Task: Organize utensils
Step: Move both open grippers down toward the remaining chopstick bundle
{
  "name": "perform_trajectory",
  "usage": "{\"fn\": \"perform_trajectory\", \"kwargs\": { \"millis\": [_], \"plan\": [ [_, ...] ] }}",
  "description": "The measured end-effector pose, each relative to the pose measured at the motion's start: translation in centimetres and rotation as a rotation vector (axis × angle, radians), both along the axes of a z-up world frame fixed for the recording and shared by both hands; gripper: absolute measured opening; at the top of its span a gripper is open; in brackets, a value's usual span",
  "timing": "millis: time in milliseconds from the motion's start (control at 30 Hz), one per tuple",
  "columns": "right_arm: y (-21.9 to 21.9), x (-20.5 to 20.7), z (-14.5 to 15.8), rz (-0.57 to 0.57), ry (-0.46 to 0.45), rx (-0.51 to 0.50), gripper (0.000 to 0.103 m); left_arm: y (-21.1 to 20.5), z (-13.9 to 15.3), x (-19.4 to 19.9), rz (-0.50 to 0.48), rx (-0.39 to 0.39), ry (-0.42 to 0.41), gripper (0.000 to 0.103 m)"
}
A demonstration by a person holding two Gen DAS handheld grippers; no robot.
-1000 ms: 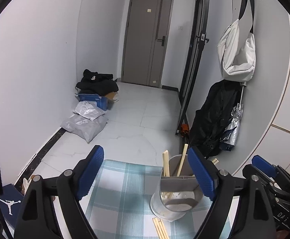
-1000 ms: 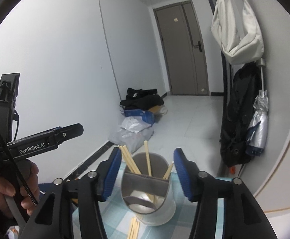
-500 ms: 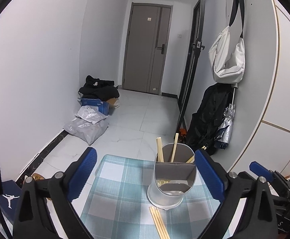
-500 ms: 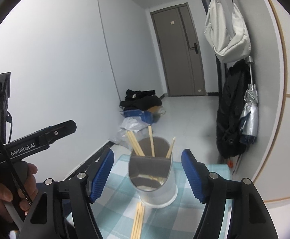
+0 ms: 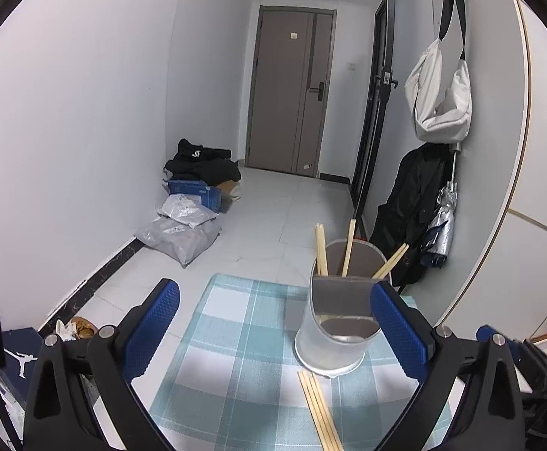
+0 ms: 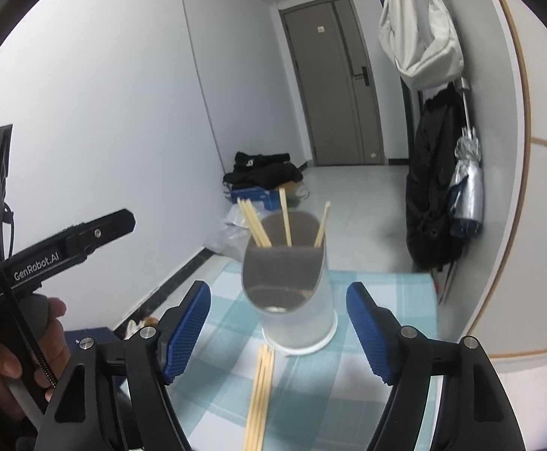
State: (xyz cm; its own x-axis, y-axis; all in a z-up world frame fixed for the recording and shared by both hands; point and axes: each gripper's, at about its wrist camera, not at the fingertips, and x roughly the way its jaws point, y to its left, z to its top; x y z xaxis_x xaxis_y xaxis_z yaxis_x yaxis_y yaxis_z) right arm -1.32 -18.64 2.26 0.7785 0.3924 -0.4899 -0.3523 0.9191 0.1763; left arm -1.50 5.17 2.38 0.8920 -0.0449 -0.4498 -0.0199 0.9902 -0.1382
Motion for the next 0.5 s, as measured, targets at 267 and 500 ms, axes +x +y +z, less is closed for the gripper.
{"fn": "perform_trajectory", "kwargs": {
  "millis": [267,500],
  "plan": [
    [-0.6,0.6,-3.7,-0.022,0.093,-0.022,0.075,-0.6,-3.5,1.2,0.005,-0.015,0.059,0.100],
    [0.0,1.7,-6.5,-0.029,0.179,-0.083,0.075,0.4,-6.9,2.3,-0.001,-0.030,0.152,0.100]
  ]
}}
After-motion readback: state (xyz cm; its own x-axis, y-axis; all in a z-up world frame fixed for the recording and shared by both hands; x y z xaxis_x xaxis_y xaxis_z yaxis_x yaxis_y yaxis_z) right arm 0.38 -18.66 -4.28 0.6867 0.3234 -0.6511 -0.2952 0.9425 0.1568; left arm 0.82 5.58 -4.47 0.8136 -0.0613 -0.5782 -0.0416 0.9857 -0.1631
